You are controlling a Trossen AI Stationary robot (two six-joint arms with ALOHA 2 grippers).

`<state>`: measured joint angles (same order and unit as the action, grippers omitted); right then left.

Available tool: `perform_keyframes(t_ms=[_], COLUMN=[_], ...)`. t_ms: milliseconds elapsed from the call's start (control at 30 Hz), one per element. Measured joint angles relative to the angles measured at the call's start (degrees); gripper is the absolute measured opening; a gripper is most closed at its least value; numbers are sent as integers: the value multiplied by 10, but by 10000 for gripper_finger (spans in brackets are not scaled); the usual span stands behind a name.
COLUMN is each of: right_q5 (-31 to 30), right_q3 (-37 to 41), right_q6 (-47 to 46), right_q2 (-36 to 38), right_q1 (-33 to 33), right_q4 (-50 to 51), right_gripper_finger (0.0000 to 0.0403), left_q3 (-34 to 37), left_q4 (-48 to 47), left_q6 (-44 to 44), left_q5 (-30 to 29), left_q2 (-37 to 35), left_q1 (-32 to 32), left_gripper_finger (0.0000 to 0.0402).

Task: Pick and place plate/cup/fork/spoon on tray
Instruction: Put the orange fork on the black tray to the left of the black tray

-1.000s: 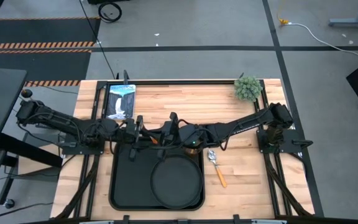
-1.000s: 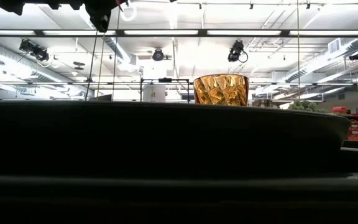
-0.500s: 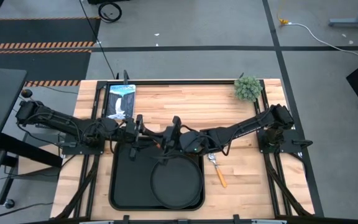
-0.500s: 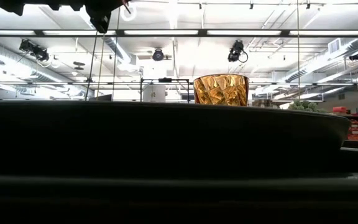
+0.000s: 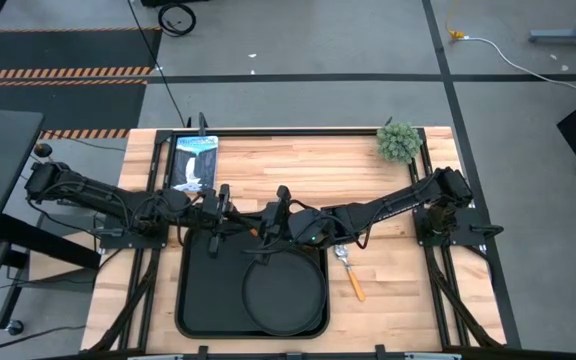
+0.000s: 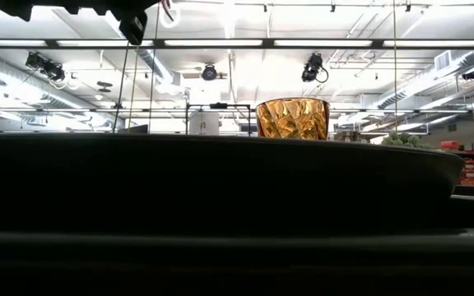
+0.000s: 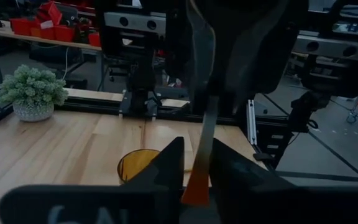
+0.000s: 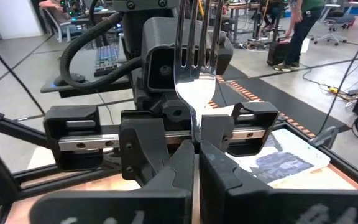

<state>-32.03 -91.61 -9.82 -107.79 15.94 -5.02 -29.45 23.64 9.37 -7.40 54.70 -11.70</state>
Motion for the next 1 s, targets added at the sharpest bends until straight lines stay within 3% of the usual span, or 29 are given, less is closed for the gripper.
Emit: perform_keyframes(t_ms=[167, 333, 533, 733, 867, 1000], right_q5=[-3, -3, 2, 9, 17, 19], right_q3=[0, 0, 0, 0, 0, 0], right_q6=[-4, -11, -12, -48, -64, -88], right_q2=[0, 0, 2, 31, 44, 68], right_q1=[-1, -1, 0, 2, 1, 4], right_q4=[2, 7, 10, 75, 121, 171], right_gripper_finger=[16, 25, 84, 143, 166, 174], left_q3=[0, 0, 0, 0, 0, 0], left_q4=[0, -1, -4, -10, -23, -98], left_q6=[3, 3, 5, 5, 9, 52], left_q5=[2, 2, -2, -6, -2, 41], left_q2=[0, 0, 0, 0, 0, -2], left_q1=[6, 6, 6, 7, 7, 6], left_gripper_finger=[41, 37, 42, 40, 40, 40])
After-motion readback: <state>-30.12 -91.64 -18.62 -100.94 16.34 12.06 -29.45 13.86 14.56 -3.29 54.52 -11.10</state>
